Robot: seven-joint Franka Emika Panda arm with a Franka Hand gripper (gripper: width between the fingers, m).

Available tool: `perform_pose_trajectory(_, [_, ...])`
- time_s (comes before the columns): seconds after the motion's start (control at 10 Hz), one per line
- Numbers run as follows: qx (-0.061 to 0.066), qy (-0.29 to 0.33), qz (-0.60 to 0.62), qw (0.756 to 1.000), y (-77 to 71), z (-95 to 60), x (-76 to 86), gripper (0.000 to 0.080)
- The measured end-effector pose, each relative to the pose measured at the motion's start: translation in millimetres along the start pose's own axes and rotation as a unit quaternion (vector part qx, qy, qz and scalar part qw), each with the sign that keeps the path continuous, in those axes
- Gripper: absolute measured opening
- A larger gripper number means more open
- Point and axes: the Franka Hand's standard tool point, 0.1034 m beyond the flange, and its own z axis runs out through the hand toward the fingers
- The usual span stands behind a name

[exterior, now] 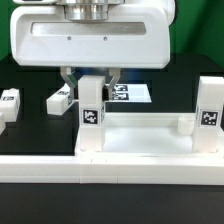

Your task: Assemble desk

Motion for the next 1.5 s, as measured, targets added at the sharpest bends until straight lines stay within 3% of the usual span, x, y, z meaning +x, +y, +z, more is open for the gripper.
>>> perform_pose_trajectory(0.6, [0.000, 0.002, 0.175, 0.985, 0.3, -0.2, 0.7, 0.0290])
perform_pose_trajectory(0.7, [0.001, 0.001, 0.194, 0.981, 0.1, -0.1, 0.6, 0.0353])
perform_pose_trajectory(0.8, [0.001, 0.001, 0.181, 0.984, 0.0, 0.0, 0.5, 0.0353])
perform_pose_trajectory(0.9, [0.000, 0.001, 0.163, 0.987, -0.1, 0.0, 0.5, 0.0561])
perform_pose_trajectory(1.0, [-0.001, 0.002, 0.140, 0.990, -1.4, 0.0, 0.2, 0.0561])
perform_pose_trajectory(1.2, [-0.001, 0.002, 0.026, 1.000, -1.2, -0.3, 0.7, 0.0642])
perform_pose_trajectory(1.5, [-0.001, 0.002, -0.071, 0.997, -0.8, -0.2, 0.6, 0.0649])
